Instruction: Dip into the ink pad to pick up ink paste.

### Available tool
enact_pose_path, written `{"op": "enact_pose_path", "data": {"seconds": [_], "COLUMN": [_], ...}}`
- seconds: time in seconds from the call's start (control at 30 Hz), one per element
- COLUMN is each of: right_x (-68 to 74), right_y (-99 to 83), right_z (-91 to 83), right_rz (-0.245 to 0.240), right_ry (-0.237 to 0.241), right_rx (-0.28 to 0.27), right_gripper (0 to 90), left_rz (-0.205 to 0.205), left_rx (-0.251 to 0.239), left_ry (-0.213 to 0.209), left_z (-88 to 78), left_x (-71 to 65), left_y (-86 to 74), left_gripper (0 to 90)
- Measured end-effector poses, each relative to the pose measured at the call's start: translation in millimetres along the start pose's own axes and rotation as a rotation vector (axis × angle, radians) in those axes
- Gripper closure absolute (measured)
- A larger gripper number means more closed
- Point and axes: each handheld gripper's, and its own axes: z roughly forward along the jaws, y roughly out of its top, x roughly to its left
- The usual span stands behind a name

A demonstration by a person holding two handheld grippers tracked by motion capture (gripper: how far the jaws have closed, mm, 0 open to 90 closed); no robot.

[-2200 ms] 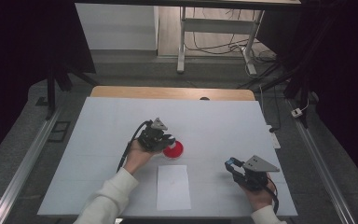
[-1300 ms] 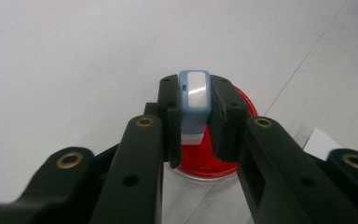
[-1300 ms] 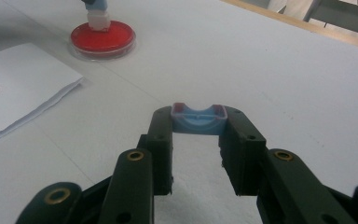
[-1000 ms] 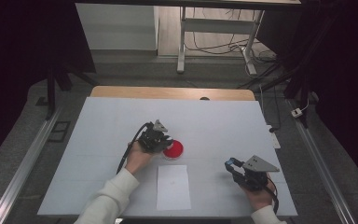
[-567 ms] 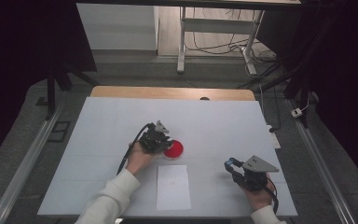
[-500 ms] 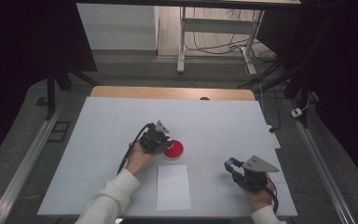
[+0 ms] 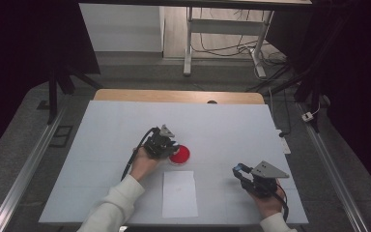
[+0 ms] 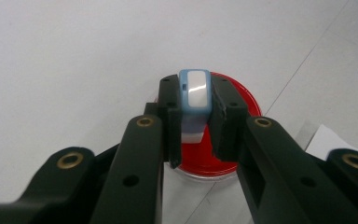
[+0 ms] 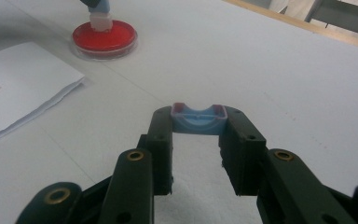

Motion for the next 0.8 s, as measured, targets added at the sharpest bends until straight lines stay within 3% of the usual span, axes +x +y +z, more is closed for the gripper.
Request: {"op": "enact_pose_path", "data": {"seconds": [0.17,0.37,0.8], "right_x": [0.4,-0.7,-0.4], "right_y": [0.0,-0.2,-0.1], "right_z": [0.2,-0.3,-0.2], "right_rz": [-0.001,-0.004,0.000], "right_ry": [0.001,-0.004,-0.002], "right_rx": [-0.004,0.001,0.000], "right_gripper": [65.6,65.6,65.6], "left_rz": [0.004,-0.012,-0.033], "left_rx": [-0.005,-0.045,-0.134], "left_ry": [0.007,-0.005,-0.087], "left_z": [-1.1,-7.7,-33.5], "left_x": [-0.9,0.6,2.6], "left_y": [0.2,1.3,3.5], "left_gripper": [75.5,75.5,75.4]}}
